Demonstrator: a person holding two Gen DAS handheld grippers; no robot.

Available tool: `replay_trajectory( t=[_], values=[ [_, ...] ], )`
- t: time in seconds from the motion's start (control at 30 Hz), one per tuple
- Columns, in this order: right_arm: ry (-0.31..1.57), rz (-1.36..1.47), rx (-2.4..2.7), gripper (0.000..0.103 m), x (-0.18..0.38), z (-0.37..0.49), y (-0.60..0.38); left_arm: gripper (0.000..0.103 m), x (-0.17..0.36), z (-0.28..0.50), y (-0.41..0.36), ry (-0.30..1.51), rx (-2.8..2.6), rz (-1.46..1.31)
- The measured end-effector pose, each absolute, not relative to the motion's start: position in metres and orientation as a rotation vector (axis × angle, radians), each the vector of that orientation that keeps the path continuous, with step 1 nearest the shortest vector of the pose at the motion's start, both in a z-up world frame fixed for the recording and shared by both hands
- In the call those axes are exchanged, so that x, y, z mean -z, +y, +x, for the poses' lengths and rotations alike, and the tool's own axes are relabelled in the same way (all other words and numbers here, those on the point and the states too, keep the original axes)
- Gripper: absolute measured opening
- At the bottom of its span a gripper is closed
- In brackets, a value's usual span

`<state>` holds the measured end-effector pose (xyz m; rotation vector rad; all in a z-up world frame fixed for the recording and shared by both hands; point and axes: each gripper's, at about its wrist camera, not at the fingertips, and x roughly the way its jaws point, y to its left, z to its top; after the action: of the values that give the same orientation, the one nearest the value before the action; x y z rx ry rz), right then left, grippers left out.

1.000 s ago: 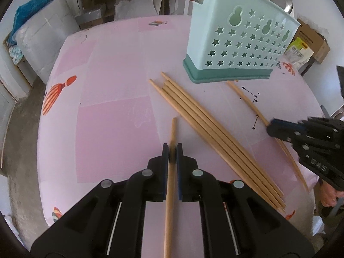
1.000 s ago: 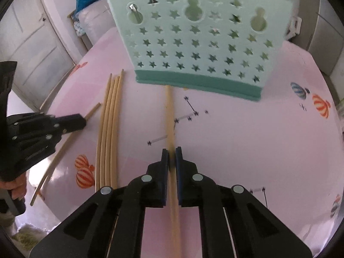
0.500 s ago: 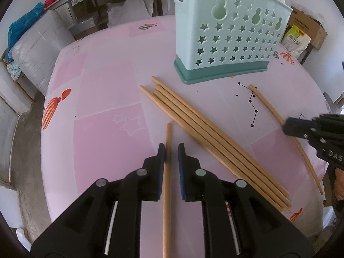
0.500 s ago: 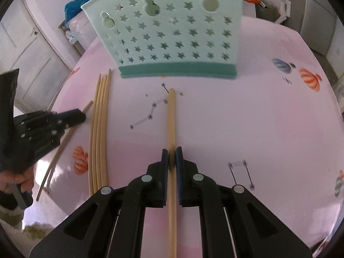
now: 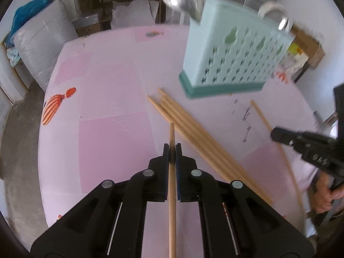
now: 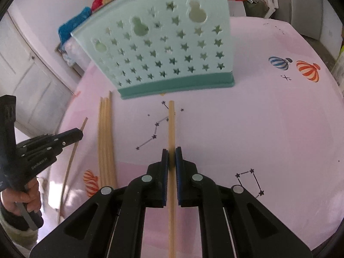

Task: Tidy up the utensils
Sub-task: 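Lift the held chopsticks toward the mint holder with both grippers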

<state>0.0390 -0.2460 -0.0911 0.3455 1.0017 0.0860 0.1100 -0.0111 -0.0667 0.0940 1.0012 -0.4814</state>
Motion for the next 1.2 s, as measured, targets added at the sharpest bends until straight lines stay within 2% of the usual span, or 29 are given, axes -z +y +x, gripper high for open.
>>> replay_trajectory(
  t=[0.23,0.73,0.9,1.1,1.2],
  values=[
    [0.944,0.396,-0.102,0.007,0.073,0.027,-0.253,0.004,0.015,0.099,0.014,0.907,0.595,-0.116],
    [0.835,0.454,-0.106,0.007,0.045,0.012,-0.264,0.004,-0.118,0.101,0.003,0.547,0.763,-0.207],
    [0.791,0.457,-0.111,0.007,0.029,0.004,-0.269,0.004,-0.169,0.112,-0.018,0.368,0.773,-0.226],
    [0.742,0.466,-0.12,0.007,0.014,-0.006,-0.275,0.004,-0.188,0.128,-0.052,0.24,0.697,-0.176],
    [0.736,0.467,-0.119,0.007,0.011,-0.007,-0.278,0.004,-0.178,0.141,-0.07,0.27,0.69,-0.175]
  ],
)
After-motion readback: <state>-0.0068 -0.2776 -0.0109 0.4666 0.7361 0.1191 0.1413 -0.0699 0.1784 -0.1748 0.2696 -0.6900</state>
